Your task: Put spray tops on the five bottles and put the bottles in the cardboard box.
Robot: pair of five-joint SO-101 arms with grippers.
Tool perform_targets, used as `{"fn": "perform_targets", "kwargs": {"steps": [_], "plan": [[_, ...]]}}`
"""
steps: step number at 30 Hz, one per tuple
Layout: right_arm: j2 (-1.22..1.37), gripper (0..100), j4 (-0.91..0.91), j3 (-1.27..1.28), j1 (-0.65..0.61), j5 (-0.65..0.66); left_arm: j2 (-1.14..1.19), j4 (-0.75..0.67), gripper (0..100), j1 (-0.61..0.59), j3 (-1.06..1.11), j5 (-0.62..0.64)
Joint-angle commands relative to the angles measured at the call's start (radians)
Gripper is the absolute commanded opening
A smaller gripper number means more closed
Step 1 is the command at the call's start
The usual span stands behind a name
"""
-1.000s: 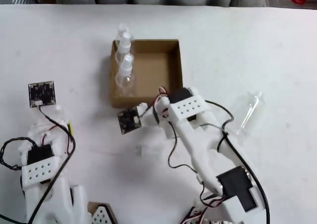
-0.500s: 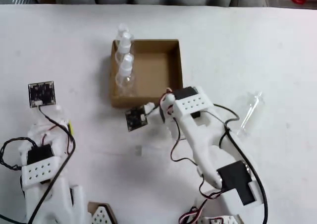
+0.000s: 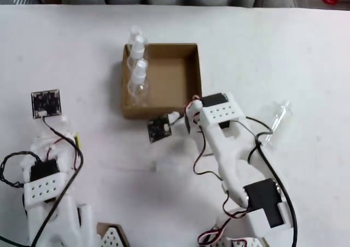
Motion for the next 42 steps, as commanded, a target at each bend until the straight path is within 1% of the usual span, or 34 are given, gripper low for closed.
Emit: {"fn": "perform_targets", "kwargs": {"steps": [1,4,10,14,17,21,22,24,27,28,29,31,32,35,38,42], "plan": [[-0.039,28.1,0.021,-0.011,0.035,0.031,-0.024,-0.032,2,0.015,-0.006,-0.015],[-0.038,34.8,0.004,-0.008,0.065,0.075,-0.024,-0.032,2,0.018,-0.006,-0.015],[-0.038,29.6,0.004,-0.006,0.119,0.236,-0.024,-0.032,2,0.018,-0.006,-0.015],[-0.024,29.4,0.004,-0.006,0.116,0.245,-0.024,-0.032,2,0.018,-0.006,-0.015],[0.036,29.4,-0.008,-0.015,0.102,0.245,-0.024,-0.032,2,0.018,-0.006,-0.015],[0.122,28.9,-0.091,-0.014,0.097,0.239,-0.024,-0.032,2,0.018,-0.006,-0.015],[0.133,27.7,-0.101,-0.015,0.101,0.239,-0.024,-0.032,2,0.018,-0.006,-0.015],[0.137,22.0,-0.102,-0.029,0.111,0.238,-0.024,-0.032,2,0.018,-0.006,-0.015],[0.133,7.3,-0.101,-0.058,0.147,0.232,-0.024,-0.040,2,0.018,-0.005,-0.015],[0.125,2.3,-0.101,-0.072,0.159,0.207,-0.024,-0.049,2,0.018,-0.003,-0.015],[0.117,0.8,-0.102,-0.087,0.173,0.163,-0.024,-0.055,2,0.018,0.003,-0.015],[0.096,4.6,-0.102,-0.124,0.205,0.068,-0.028,-0.071,2,0.018,0.012,-0.015],[0.081,4.7,-0.102,-0.143,0.220,0.023,-0.028,-0.074,2,0.018,0.014,-0.015],[0.027,1.5,-0.102,-0.190,0.268,-0.087,-0.030,-0.074,2,0.018,0.014,-0.015],[-0.038,1.7,-0.102,-0.218,0.334,-0.189,-0.030,-0.074,2,0.018,0.015,-0.015],[-0.130,1.6,-0.102,-0.226,0.452,-0.287,-0.030,-0.074,2,0.018,0.015,-0.015]]}}
